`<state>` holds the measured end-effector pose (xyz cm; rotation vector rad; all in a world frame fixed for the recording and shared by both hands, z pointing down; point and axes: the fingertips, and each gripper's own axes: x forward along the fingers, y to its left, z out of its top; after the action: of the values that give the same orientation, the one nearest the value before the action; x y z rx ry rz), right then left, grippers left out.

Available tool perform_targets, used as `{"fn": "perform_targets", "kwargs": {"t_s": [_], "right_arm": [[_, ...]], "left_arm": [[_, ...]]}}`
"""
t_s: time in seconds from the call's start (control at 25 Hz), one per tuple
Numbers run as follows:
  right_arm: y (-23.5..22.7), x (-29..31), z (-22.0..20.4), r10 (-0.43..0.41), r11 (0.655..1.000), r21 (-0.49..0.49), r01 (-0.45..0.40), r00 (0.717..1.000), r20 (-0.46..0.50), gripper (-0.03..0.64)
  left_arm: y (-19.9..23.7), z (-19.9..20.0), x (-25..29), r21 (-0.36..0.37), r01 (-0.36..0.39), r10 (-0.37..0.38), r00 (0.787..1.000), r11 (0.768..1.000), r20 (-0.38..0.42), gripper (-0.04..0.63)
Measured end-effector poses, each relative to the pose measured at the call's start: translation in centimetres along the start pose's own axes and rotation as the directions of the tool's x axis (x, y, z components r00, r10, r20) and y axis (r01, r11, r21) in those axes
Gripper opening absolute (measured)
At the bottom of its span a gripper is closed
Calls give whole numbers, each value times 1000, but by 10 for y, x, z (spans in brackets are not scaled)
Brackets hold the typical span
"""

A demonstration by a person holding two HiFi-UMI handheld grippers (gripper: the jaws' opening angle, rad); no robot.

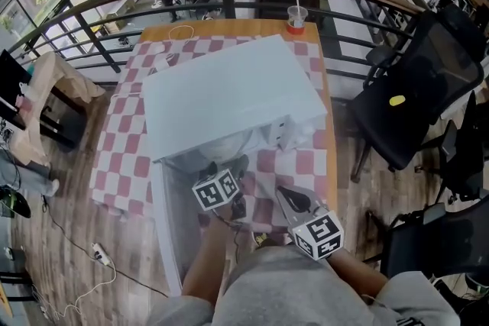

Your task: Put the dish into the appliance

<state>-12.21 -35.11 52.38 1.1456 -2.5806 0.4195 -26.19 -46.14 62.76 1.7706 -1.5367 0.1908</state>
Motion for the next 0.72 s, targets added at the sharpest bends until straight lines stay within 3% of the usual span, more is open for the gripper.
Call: {"fn": "perform_targets", "kwargs": {"t_s": [0.28,0.52,0.72], "right_arm": [[-7,-26,-1,-1,1000,-3,1,999,34,0],[-19,-67,5,-16,1000,-12,17,997,79,0],[-22,-106,0,-19,1000,-20,21,995,100,0]], "left_arm": [[-6,-9,-35,25,-63,60,995,998,76,452],[-44,-19,-95,-25,-13,19,969,1000,247,238],[-102,-43,-153,83,9,-35,947,996,320,99]]}}
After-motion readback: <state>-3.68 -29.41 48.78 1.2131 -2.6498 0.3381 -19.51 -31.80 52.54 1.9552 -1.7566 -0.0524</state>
